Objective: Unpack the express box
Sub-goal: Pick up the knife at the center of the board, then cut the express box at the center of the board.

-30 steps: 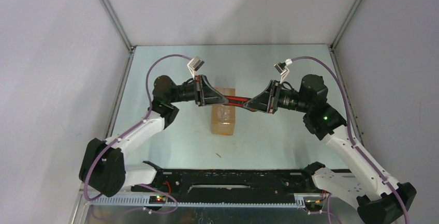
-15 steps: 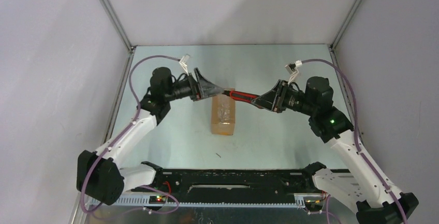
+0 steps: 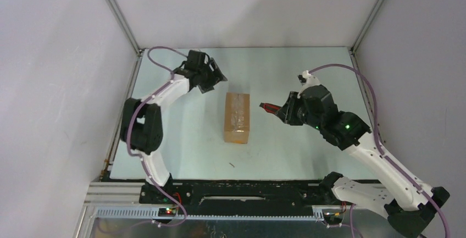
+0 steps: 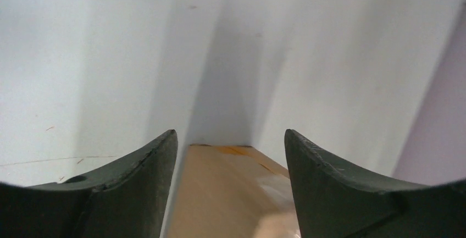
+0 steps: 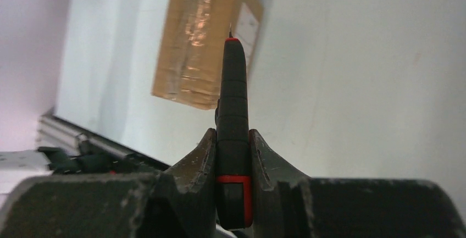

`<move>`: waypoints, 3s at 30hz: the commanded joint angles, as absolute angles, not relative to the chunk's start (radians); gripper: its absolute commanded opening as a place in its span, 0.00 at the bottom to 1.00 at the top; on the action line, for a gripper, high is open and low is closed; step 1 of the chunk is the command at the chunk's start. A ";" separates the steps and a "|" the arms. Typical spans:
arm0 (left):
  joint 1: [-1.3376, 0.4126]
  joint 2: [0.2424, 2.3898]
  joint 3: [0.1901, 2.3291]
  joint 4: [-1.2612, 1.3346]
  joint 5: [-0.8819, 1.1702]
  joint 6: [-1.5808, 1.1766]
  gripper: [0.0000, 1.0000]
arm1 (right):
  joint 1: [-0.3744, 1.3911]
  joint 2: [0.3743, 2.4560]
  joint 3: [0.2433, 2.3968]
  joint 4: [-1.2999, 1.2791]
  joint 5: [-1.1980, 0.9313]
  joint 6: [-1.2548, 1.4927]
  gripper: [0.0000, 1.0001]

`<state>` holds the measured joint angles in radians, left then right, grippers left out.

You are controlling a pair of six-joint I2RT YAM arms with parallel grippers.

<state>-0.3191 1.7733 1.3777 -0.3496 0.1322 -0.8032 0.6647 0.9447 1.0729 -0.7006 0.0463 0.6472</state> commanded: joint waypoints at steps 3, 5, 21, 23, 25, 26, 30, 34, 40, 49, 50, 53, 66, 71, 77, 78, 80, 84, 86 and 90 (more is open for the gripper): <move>-0.352 1.867 1.444 -0.415 0.059 -0.859 0.68 | 0.717 1.012 1.132 -0.765 0.289 0.584 0.00; -0.367 1.851 1.394 -0.376 0.075 -0.875 0.65 | 0.725 1.032 1.133 -0.760 0.296 0.570 0.00; -0.511 1.392 0.779 -0.133 0.027 -1.125 0.36 | 0.736 1.210 1.138 -0.614 0.136 0.434 0.00; -0.547 1.337 0.724 -0.112 0.017 -1.148 0.35 | 0.744 1.233 1.145 -0.590 0.111 0.414 0.00; -0.584 1.291 0.679 -0.108 0.012 -1.169 0.35 | 0.755 1.262 1.163 -0.574 0.093 0.396 0.00; -0.600 1.269 0.667 -0.120 0.005 -1.181 0.35 | 0.764 1.276 1.180 -0.575 0.095 0.390 0.00; -0.655 1.184 0.646 -0.170 -0.041 -1.196 0.33 | 0.791 1.341 1.228 -0.564 0.091 0.361 0.00; -0.711 1.139 0.659 -0.225 -0.061 -1.197 0.32 | 0.822 1.403 1.268 -0.548 0.073 0.330 0.00; -0.714 1.002 0.670 -0.470 -0.207 -1.179 0.32 | 0.842 1.442 1.314 -0.601 0.117 0.310 0.00; -0.612 0.991 0.872 -0.687 -0.275 -1.081 0.99 | 0.845 1.422 1.334 -0.742 0.166 0.342 0.00; -0.609 0.999 0.875 -0.674 -0.268 -1.081 1.00 | 0.845 1.428 1.331 -0.760 0.178 0.343 0.00; -0.606 1.017 0.860 -0.605 -0.235 -1.103 1.00 | 0.848 1.417 1.306 -0.768 0.169 0.345 0.00; -0.601 1.176 0.862 -0.451 -0.113 -1.091 0.95 | 0.852 1.367 1.295 -0.813 0.238 0.399 0.00; -0.601 1.249 0.840 -0.403 -0.044 -1.085 0.86 | 0.832 1.338 1.343 -0.832 0.349 0.399 0.00; -0.601 1.280 0.832 -0.373 -0.017 -1.077 0.84 | 0.835 1.316 1.439 -0.856 0.372 0.356 0.00; -0.600 1.280 0.825 -0.374 -0.019 -1.084 0.84 | 0.837 1.312 1.457 -0.855 0.354 0.349 0.00; -0.600 1.282 0.810 -0.368 -0.014 -1.093 0.84 | 0.851 1.312 1.498 -0.848 0.306 0.327 0.00; -0.600 1.289 0.797 -0.363 -0.008 -1.095 0.84 | 0.899 1.366 1.582 -0.857 0.239 0.297 0.00; -0.599 1.278 0.790 -0.361 -0.008 -1.094 0.84 | 0.926 1.407 1.613 -0.869 0.241 0.277 0.00; -0.575 1.225 0.792 -0.372 -0.009 -1.090 0.89 | 0.948 1.448 1.622 -0.858 0.244 0.256 0.00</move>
<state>-0.5983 1.2789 0.8154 -0.3641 -0.0174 -1.0992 0.9283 1.3983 1.5936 -0.8692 0.2600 0.3012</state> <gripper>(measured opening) 0.865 0.227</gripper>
